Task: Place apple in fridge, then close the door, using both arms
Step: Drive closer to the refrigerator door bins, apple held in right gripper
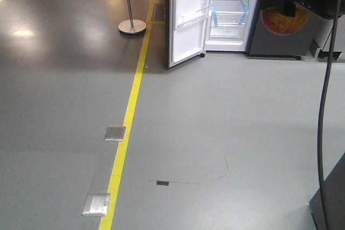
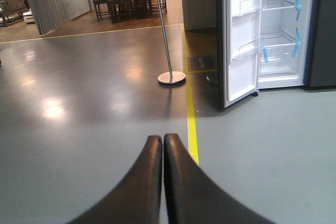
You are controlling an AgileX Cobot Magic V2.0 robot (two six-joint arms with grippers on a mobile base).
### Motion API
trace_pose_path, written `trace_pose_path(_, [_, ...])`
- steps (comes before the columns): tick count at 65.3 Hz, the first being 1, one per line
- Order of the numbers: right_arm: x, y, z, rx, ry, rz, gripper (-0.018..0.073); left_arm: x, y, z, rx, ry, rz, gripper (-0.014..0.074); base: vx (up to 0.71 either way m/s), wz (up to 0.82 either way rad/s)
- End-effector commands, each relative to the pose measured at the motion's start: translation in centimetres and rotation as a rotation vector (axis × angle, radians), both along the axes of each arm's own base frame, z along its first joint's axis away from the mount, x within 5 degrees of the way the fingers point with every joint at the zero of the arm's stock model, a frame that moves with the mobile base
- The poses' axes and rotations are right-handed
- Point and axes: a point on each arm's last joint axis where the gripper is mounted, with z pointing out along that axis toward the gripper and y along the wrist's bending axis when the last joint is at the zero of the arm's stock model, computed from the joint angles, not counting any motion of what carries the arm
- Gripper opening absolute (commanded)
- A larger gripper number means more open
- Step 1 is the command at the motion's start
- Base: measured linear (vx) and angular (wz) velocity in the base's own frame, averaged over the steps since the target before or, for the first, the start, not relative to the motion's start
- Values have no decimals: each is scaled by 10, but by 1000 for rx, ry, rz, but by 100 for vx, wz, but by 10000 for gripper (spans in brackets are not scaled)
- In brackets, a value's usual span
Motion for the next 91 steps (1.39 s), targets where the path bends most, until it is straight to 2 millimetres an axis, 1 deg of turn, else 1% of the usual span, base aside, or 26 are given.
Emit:
trace_pose_path(1, [-9, 0, 27, 32, -121, -27, 175, 0, -1, 2, -1, -68, -14, -8, 30, -10])
trace_pose_path(34, [-9, 0, 28, 32, -122, -27, 175, 0, -1, 2, -1, -68, -14, -8, 30, -9])
trace_pose_path(91, [-9, 0, 27, 31, -122, -27, 175, 0, -1, 2, -1, -68, -14, -8, 31, 0])
